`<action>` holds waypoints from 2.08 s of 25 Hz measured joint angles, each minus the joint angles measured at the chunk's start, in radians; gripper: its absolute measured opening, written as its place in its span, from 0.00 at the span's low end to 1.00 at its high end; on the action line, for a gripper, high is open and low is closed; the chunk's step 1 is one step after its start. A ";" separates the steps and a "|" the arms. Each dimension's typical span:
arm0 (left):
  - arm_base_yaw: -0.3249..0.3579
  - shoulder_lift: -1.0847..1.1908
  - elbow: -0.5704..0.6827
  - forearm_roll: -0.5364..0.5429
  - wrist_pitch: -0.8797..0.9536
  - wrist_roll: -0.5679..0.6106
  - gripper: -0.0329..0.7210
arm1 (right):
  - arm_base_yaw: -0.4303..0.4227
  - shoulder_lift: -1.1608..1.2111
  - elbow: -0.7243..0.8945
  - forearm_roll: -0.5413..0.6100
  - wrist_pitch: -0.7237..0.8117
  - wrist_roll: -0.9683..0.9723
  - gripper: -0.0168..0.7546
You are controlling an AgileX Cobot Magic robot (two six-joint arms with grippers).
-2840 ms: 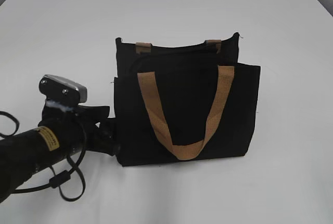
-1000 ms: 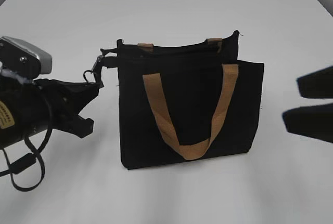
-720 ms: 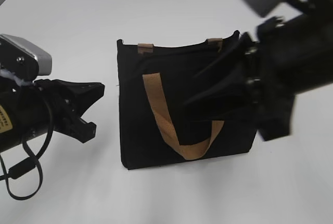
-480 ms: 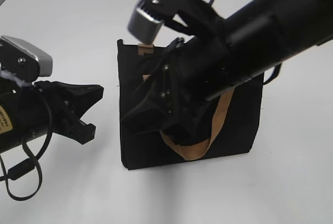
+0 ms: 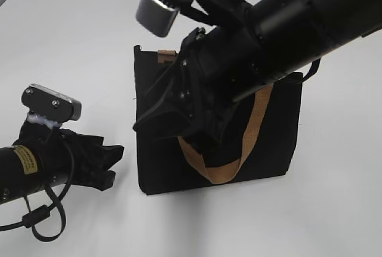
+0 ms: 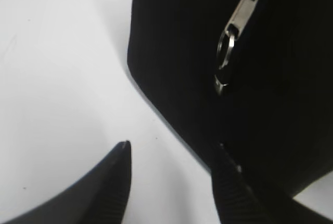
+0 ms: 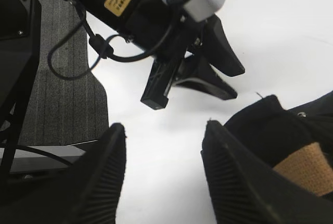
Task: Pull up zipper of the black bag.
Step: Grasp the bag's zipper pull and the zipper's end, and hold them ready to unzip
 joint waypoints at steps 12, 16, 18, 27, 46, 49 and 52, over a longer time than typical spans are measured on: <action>0.000 0.112 -0.026 0.233 -0.179 -0.100 0.66 | -0.020 -0.046 0.000 -0.129 0.006 0.092 0.51; 0.000 0.171 -0.083 0.246 -0.179 -0.125 0.65 | -0.020 -0.046 0.000 -0.132 0.006 0.094 0.51; 0.000 0.184 -0.114 0.244 -0.179 -0.129 0.63 | -0.020 -0.046 0.000 -0.132 0.006 0.094 0.51; 0.000 0.261 -0.202 0.243 -0.128 -0.134 0.25 | -0.020 -0.046 0.000 -0.133 -0.006 0.094 0.51; 0.072 0.052 -0.075 0.228 -0.127 -0.134 0.08 | 0.059 0.030 0.000 0.073 -0.131 -0.130 0.51; 0.072 0.018 -0.029 0.228 -0.197 -0.134 0.08 | 0.072 0.056 0.000 0.079 -0.170 -0.179 0.51; 0.072 -0.004 0.013 0.230 -0.265 -0.134 0.08 | 0.073 0.075 0.000 0.080 -0.212 -0.245 0.51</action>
